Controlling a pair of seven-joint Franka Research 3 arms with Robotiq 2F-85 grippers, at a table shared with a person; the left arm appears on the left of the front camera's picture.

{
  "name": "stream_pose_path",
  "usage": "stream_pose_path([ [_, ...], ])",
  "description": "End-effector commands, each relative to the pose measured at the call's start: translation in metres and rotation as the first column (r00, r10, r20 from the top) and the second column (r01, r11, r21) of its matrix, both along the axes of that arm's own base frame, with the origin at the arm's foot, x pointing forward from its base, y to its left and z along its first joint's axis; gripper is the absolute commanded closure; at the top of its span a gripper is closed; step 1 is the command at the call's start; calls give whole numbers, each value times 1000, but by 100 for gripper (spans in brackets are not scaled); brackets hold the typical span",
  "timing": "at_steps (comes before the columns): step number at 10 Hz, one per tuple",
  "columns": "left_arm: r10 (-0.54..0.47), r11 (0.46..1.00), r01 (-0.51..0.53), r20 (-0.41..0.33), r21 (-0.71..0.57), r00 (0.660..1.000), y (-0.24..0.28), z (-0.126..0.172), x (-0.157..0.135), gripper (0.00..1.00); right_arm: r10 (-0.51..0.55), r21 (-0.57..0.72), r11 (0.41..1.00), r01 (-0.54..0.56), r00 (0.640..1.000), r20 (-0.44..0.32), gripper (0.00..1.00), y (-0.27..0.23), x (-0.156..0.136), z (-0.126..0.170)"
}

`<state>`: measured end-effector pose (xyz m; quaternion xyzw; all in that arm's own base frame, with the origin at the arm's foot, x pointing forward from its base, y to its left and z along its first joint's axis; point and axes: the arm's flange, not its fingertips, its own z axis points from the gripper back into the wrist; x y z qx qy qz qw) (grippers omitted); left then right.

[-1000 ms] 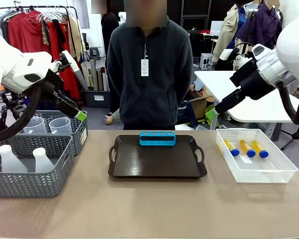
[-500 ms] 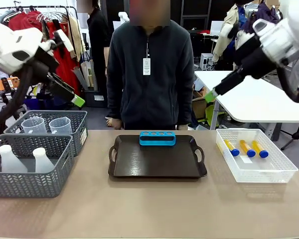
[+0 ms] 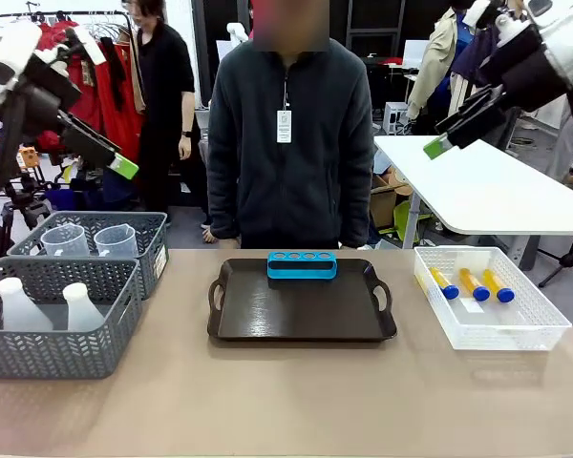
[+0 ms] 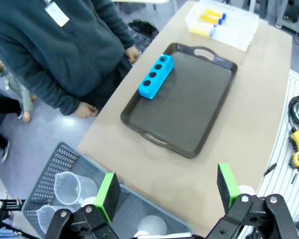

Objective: Prepare the laboratory tools.
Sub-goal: Pick up one Small flask and place it on the Handle tray.

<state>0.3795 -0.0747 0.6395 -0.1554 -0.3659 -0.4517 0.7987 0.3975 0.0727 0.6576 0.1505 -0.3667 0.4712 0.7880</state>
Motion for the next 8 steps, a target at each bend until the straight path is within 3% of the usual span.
stream_pose_path([
  [1,-32,999,33,9,-16,999,13,7,6,0,-5,0,1000,5,1000,29,0,-12,13,4],
  [8,-20,1000,20,48,2,999,20,21,16,0,-74,13,997,74,997,17,0,-33,25,12],
])
